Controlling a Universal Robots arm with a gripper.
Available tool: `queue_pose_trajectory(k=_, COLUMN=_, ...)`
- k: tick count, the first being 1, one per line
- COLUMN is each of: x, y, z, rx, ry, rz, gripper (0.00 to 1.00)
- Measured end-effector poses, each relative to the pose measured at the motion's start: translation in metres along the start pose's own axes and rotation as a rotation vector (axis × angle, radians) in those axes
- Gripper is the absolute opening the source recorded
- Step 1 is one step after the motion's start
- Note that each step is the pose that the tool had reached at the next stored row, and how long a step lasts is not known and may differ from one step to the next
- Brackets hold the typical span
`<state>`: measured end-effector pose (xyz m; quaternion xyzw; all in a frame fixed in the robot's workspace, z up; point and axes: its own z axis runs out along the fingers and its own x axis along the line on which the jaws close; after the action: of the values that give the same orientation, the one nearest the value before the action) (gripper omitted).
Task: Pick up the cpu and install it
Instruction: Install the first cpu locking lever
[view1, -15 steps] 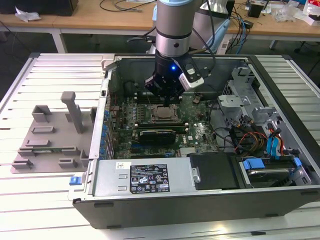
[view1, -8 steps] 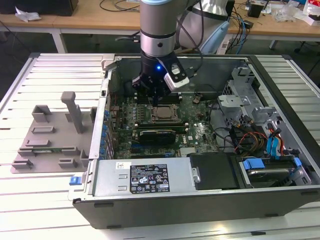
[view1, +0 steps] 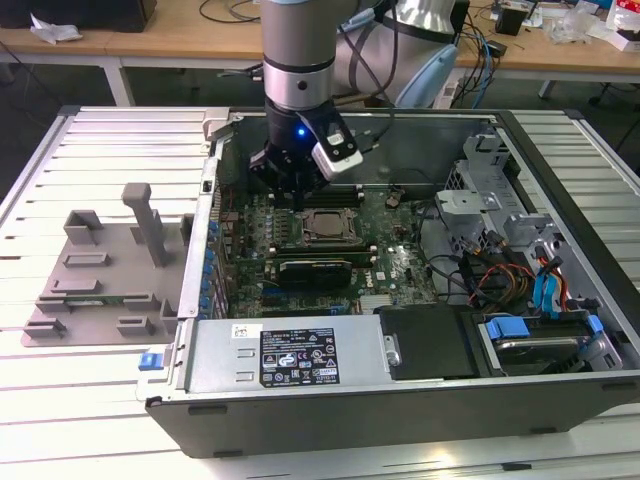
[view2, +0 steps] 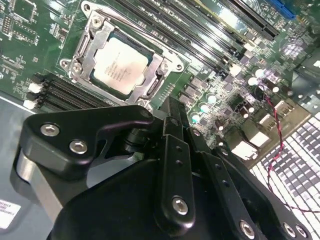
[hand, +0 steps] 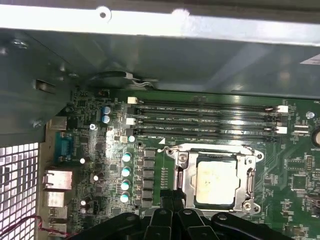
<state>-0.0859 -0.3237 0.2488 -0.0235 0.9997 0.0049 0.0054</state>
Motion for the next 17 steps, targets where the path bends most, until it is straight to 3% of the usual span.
queue_pose_trajectory(k=4, x=-0.0001, y=0.0001, z=-0.0124, rx=0.0007, ry=0.0001, rz=0.0, gripper=0.11)
queue_pose_trajectory(k=8, x=0.0011, y=0.0002, z=-0.0127, rx=0.0007, ry=0.0001, rz=0.0, gripper=0.11)
queue_pose_trajectory(k=11, x=0.0072, y=0.0006, z=-0.0127, rx=0.0005, ry=0.0, rz=0.0, gripper=0.11)
queue_pose_trajectory(k=13, x=0.0153, y=0.0011, z=-0.0127, rx=0.0002, ry=-0.0002, rz=0.0, gripper=0.11)
queue_pose_trajectory(k=14, x=0.017, y=0.0011, z=-0.0128, rx=-0.0217, ry=-0.0025, rz=0.0, gripper=0.11)
queue_pose_trajectory(k=16, x=0.018, y=0.0012, z=-0.0128, rx=-0.0848, ry=-0.0083, rz=0.001, gripper=0.11)
queue_pose_trajectory(k=17, x=0.0182, y=0.0012, z=-0.0128, rx=-0.0957, ry=-0.0093, rz=0.001, gripper=0.11)
